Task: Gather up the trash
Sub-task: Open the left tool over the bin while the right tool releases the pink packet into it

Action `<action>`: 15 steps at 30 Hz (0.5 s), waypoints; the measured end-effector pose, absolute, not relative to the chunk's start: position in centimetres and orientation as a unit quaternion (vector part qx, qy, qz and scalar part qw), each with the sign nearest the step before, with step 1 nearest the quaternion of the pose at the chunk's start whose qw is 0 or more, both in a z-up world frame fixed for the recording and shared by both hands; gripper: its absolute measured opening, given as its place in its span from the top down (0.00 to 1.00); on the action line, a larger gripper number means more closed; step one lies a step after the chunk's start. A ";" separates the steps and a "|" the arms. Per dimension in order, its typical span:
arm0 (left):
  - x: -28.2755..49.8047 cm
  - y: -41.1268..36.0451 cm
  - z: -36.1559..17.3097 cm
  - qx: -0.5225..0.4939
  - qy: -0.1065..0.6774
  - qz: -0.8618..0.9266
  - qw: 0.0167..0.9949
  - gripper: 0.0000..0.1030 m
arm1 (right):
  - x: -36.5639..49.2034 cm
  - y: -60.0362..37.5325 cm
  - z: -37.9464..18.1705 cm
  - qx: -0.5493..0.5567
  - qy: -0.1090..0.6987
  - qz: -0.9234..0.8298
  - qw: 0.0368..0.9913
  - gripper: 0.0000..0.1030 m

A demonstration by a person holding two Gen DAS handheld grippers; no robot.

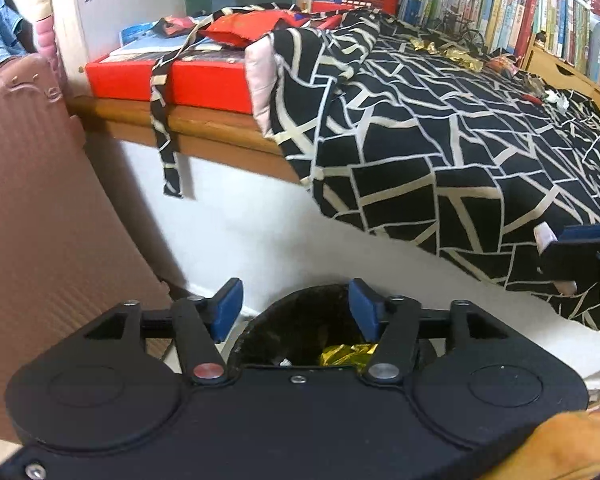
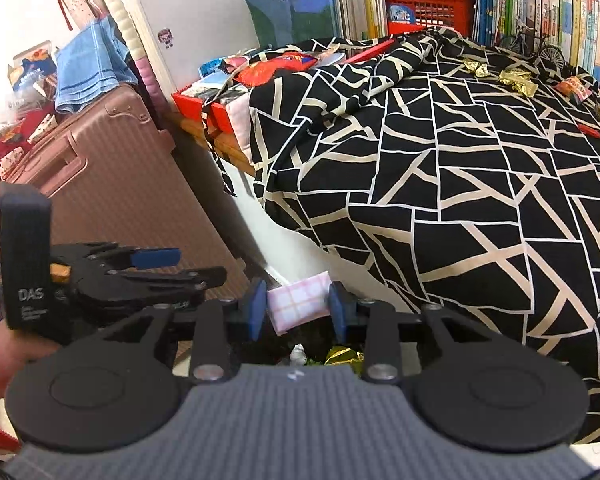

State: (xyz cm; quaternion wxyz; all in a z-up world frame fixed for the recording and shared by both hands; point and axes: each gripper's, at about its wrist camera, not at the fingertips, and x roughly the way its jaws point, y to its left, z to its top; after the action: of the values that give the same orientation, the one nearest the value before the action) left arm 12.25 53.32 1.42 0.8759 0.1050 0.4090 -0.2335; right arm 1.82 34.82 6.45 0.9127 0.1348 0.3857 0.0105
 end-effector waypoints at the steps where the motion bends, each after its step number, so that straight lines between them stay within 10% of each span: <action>1: 12.1 53.5 1.4 0.104 0.413 -0.230 0.875 0.43 | 2.0 34.9 6.3 0.134 0.387 0.011 0.912 0.62; 9: 12.2 55.2 0.9 0.082 0.448 -0.216 0.864 0.42 | 3.6 35.4 6.2 0.128 0.379 0.005 0.916 0.51; 11: 12.3 55.9 1.1 0.056 0.459 -0.208 0.862 0.41 | 3.9 35.5 6.3 0.122 0.372 -0.002 0.920 0.22; 15: 12.7 57.7 1.6 0.011 0.466 -0.191 0.864 0.38 | 3.9 35.4 6.5 0.127 0.360 -0.020 0.924 0.08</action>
State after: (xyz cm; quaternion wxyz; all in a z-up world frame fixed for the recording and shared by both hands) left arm 12.69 57.66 1.65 0.8638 0.0115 0.4660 -0.1910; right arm 3.94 35.39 6.48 0.9241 0.1274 0.3599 -0.0201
